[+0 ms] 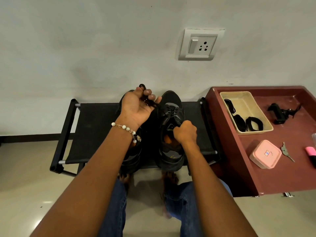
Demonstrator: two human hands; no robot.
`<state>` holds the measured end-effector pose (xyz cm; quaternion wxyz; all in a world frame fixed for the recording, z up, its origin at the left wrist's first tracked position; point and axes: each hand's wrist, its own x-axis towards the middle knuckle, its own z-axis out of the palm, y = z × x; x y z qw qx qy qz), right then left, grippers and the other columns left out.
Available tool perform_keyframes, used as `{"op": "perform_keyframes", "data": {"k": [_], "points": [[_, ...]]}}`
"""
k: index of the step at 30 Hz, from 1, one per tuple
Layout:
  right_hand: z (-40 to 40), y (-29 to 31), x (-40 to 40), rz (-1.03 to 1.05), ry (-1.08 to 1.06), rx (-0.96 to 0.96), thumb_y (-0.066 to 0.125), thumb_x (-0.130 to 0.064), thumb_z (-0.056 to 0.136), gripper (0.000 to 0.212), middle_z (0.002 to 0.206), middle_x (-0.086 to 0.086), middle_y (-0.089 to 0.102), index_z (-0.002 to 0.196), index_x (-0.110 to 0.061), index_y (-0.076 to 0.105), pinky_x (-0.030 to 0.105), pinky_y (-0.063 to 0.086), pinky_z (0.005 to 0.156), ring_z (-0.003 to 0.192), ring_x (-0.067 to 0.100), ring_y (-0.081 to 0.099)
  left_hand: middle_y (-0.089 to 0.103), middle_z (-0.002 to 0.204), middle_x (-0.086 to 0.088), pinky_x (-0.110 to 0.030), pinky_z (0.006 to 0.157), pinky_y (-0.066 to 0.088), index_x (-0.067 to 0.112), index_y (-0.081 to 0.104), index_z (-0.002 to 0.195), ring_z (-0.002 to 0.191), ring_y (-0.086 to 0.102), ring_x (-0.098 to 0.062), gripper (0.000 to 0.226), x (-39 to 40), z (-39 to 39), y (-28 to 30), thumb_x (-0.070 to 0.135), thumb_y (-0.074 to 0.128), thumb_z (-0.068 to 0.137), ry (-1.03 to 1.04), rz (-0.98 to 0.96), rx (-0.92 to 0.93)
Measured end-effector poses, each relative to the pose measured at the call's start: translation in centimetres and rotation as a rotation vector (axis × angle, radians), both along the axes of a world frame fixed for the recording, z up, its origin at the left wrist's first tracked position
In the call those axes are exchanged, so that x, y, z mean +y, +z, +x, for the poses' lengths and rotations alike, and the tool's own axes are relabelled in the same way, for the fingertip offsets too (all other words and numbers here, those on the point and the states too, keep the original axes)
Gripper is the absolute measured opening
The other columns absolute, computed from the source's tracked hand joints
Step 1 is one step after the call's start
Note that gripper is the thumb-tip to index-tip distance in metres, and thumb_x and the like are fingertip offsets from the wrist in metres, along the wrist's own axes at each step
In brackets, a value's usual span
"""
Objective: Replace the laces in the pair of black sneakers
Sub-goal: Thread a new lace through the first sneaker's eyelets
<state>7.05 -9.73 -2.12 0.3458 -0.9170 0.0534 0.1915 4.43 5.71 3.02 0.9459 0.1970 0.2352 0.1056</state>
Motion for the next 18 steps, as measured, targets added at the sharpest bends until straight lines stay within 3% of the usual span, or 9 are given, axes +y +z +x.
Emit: {"op": "perform_keyframes", "data": {"k": [3,6,7,10,13,15,18], "points": [[0.0,0.0,0.2,-0.002,-0.014,0.007,0.054,-0.012,0.09,0.025,0.103,0.013,0.052,0.071,-0.016,0.039,0.036,0.043,0.073,0.105,0.036,0.054,0.035,0.052,0.003,-0.027,0.059,0.037,0.016,0.044,0.072,0.042,0.026,-0.011,0.033,-0.5,0.0,0.0,0.023,0.035,0.103,-0.005,0.032,0.037],[0.0,0.0,0.2,-0.002,-0.022,0.011,0.054,-0.012,0.09,0.025,0.113,0.016,0.055,0.071,-0.017,0.038,0.037,0.044,0.075,0.108,0.037,0.053,0.032,0.048,0.004,-0.024,0.048,0.03,0.016,0.043,0.066,0.038,0.021,-0.01,0.037,-1.0,0.0,0.3,0.032,0.044,0.1,-0.058,0.222,0.121],[0.0,0.0,0.2,0.003,-0.026,0.01,0.054,-0.012,0.09,0.025,0.114,0.016,0.055,0.071,-0.017,0.038,0.038,0.046,0.076,0.107,0.037,0.054,0.035,0.049,0.002,-0.024,0.045,0.031,0.016,0.044,0.068,0.037,0.024,-0.01,0.038,-1.1,0.0,0.3,0.036,0.046,0.1,-0.081,0.39,0.194],[0.0,0.0,0.1,0.005,-0.023,0.009,0.054,-0.011,0.089,0.017,0.115,0.017,0.056,0.076,-0.013,0.043,0.041,0.049,0.08,0.107,0.037,0.055,0.059,0.06,-0.004,-0.023,0.041,0.043,0.011,0.051,0.087,0.034,0.046,-0.012,0.036,-1.5,-0.4,-0.7,0.045,0.049,0.098,-0.191,1.175,0.435],[0.0,0.0,0.1,0.0,-0.017,0.011,0.054,-0.012,0.089,0.008,0.116,0.017,0.056,0.089,-0.01,0.046,0.042,0.05,0.084,0.108,0.037,0.055,0.067,0.076,-0.012,-0.028,0.051,0.055,0.013,0.047,0.112,0.045,0.063,-0.019,0.026,-2.0,-0.4,-2.7,0.031,0.057,0.096,-0.317,1.624,0.485],[0.0,0.0,0.1,-0.001,-0.012,0.014,0.055,-0.013,0.09,0.009,0.116,0.017,0.056,0.089,-0.011,0.046,0.042,0.05,0.085,0.107,0.037,0.055,0.066,0.096,-0.013,-0.039,0.068,0.059,0.021,0.05,0.125,0.07,0.068,-0.029,0.032,-2.2,0.0,-4.0,0.021,0.058,0.094,-0.382,1.91,0.537],[0.0,0.0,0.2,-0.002,-0.007,0.015,0.055,-0.014,0.09,0.01,0.117,0.018,0.055,0.089,-0.011,0.045,0.04,0.047,0.082,0.108,0.037,0.055,0.056,0.122,-0.013,-0.045,0.087,0.054,0.027,0.067,0.119,0.104,0.059,-0.038,0.029,-2.2,0.8,-5.6,0.017,0.056,0.093,-0.473,2.108,0.566]]}}
